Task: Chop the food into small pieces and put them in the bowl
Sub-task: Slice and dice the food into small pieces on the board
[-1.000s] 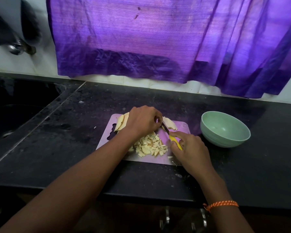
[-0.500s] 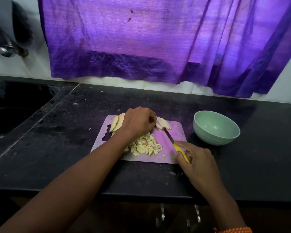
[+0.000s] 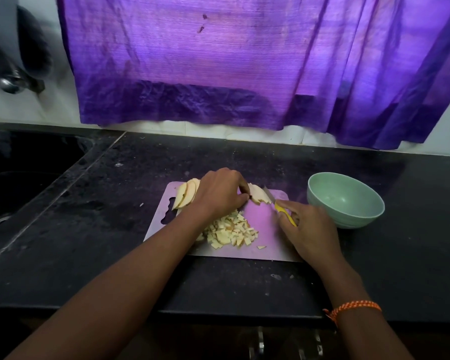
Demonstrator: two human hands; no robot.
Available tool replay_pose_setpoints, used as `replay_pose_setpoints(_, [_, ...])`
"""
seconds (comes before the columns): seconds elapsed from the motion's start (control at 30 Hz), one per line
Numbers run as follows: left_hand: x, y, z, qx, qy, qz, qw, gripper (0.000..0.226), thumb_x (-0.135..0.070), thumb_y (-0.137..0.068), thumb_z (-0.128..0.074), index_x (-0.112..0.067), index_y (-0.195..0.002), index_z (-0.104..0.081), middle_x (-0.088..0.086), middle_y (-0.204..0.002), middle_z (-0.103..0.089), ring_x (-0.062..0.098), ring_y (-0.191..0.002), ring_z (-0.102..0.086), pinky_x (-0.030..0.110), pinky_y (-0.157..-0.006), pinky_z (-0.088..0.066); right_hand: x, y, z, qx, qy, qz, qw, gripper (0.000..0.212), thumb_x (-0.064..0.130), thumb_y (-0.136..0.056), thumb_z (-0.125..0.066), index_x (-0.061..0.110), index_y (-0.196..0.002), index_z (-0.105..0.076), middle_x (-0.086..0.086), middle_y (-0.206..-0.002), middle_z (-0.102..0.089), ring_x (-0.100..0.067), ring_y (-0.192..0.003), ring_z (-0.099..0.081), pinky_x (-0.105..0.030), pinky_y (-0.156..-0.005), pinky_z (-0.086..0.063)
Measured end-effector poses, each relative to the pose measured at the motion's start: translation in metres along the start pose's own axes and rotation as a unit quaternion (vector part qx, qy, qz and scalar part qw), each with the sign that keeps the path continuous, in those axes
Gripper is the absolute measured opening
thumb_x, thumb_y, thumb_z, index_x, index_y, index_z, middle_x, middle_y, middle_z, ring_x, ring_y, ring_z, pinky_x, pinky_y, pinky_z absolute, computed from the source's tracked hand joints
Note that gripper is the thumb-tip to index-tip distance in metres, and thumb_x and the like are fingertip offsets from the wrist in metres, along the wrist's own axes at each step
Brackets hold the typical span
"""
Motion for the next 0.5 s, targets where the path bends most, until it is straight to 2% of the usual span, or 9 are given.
replay_pose_setpoints(0.1, [0.0, 0.0, 0.0, 0.01, 0.007, 0.0, 1.0, 0.011, -0.037, -0.096, -0.076, -0.035, -0.103, -0.084, -0.018, -0.109, -0.078, 0.004, -0.086, -0.062, 0.026, -0.067, -0.049, -0.001, 0.003, 0.002, -0.007, -0.011, -0.005, 1.0, 0.03, 0.037, -0.098, -0.062, 0.032, -0.126, -0.071, 0.002, -0.088, -0.076, -0.019, -0.078, -0.066, -0.042, -0.071, -0.058])
replay_pose_setpoints(0.17, [0.001, -0.002, 0.003, 0.01, 0.017, 0.002, 1.0, 0.012, -0.033, -0.094, -0.078, -0.035, -0.106, -0.082, -0.016, -0.11, -0.078, 0.004, -0.089, -0.064, 0.026, -0.066, -0.049, 0.002, 0.003, 0.003, -0.017, 0.001, -0.008, 1.0, 0.033, 0.037, -0.099, -0.059, 0.031, -0.129, -0.07, 0.0, -0.088, -0.075, -0.022, -0.077, -0.065, -0.043, -0.071, -0.058])
replay_pose_setpoints(0.23, [0.001, -0.007, 0.003, 0.026, 0.028, -0.004, 0.999, 0.028, -0.026, -0.093, -0.079, -0.036, -0.119, -0.077, -0.013, -0.121, -0.074, 0.012, -0.109, -0.067, 0.035, -0.079, -0.058, 0.006, 0.004, 0.005, -0.018, 0.037, -0.004, 0.999, 0.035, 0.037, -0.1, -0.055, 0.032, -0.133, -0.066, -0.002, -0.084, -0.072, -0.023, -0.074, -0.063, -0.042, -0.069, -0.057])
replay_pose_setpoints(0.33, [-0.006, -0.015, -0.003, 0.11, 0.035, -0.03, 0.993, 0.055, -0.011, -0.096, -0.069, -0.032, -0.147, -0.061, -0.007, -0.148, -0.06, 0.019, -0.137, -0.052, 0.047, -0.101, -0.054, 0.011, 0.006, 0.006, -0.004, 0.077, 0.001, 0.997, 0.035, 0.037, -0.101, -0.052, 0.032, -0.133, -0.066, -0.004, -0.082, -0.07, -0.024, -0.071, -0.06, -0.037, -0.065, -0.053])
replay_pose_setpoints(0.4, [-0.011, -0.019, -0.008, 0.145, 0.028, -0.07, 0.987, 0.06, -0.004, -0.096, -0.062, -0.031, -0.149, -0.059, -0.007, -0.155, -0.054, 0.021, -0.142, -0.046, 0.049, -0.107, -0.049, 0.013, 0.006, 0.007, -0.001, 0.086, 0.004, 0.996, 0.034, 0.038, -0.102, -0.051, 0.031, -0.131, -0.067, -0.005, -0.082, -0.07, -0.025, -0.07, -0.058, -0.036, -0.064, -0.05])
replay_pose_setpoints(0.5, [-0.016, -0.024, -0.011, 0.17, 0.001, -0.118, 0.978, 0.059, -0.004, -0.096, -0.06, -0.031, -0.149, -0.06, -0.009, -0.155, -0.053, 0.02, -0.141, -0.044, 0.048, -0.108, -0.048, 0.014, 0.006, 0.008, 0.005, 0.086, 0.005, 0.996, 0.033, 0.037, -0.102, -0.05, 0.03, -0.129, -0.068, -0.006, -0.083, -0.07, -0.026, -0.071, -0.059, -0.037, -0.065, -0.052])
Point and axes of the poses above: each hand's wrist, its own y-axis away from the middle knuckle, its own z-axis out of the back of the hand, x = y × z, the point moved 4 cm from there along -y, towards the middle knuckle
